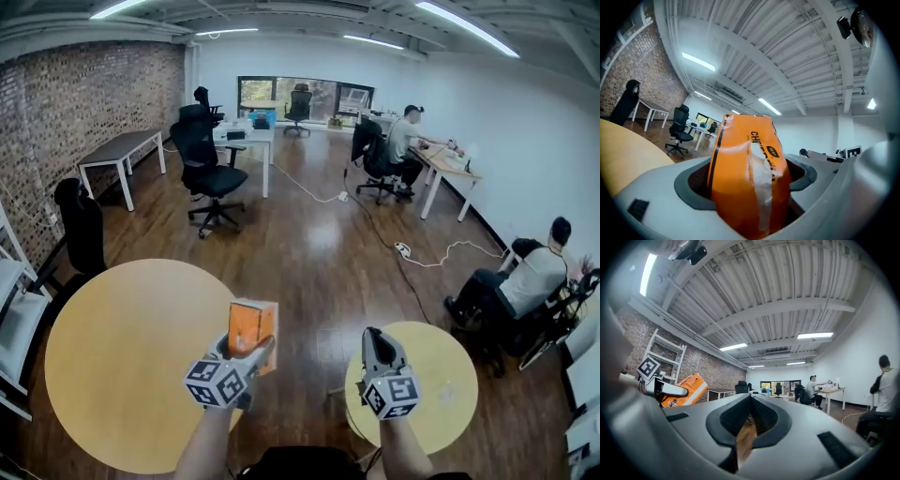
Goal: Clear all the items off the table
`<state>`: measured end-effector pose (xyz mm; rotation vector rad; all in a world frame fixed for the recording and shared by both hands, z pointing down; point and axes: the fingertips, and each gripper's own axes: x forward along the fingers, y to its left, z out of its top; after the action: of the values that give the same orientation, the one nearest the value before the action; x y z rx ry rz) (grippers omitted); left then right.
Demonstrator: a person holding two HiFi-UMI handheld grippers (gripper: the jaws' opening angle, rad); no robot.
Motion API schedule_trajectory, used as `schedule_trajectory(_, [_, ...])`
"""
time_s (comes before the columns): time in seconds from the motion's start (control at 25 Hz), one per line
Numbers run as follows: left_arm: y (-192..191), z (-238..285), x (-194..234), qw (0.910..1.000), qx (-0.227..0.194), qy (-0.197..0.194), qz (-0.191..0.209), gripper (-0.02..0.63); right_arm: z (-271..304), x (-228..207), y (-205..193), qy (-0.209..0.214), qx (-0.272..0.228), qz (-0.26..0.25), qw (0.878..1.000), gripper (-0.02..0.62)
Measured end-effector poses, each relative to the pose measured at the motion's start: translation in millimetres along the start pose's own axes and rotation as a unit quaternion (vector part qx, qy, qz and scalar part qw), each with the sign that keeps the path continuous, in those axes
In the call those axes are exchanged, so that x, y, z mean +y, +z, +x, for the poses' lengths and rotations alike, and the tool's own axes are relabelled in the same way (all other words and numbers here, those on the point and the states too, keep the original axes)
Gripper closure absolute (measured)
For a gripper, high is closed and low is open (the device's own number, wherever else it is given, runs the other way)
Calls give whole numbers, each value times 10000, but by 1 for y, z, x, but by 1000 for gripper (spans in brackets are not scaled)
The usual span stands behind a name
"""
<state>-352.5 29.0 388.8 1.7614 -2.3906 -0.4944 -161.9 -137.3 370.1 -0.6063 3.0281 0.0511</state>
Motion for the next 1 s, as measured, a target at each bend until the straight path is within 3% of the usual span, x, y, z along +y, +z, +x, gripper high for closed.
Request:
schedule_trajectory(0.28, [-42,89,-115,9961,370,-790,97,186,-59,-130,0,-796,-135,270,9964,591])
schedule_trajectory(0.56, [-115,151,-219,9866,795,-1426,-66,186,-152,-237,-20,-1646,-93,475,9852,591])
schedule_trajectory(0.84, [-180,197,-301,9708,1390,-1951,-100,186,-235,-318,-34,-2487,12,635,9665,591])
schedule_trajectory(1.0, [-201,217,-321,9609,1708,-2180,21,186,-259,-340,-37,-2946,-4,635,9535,591])
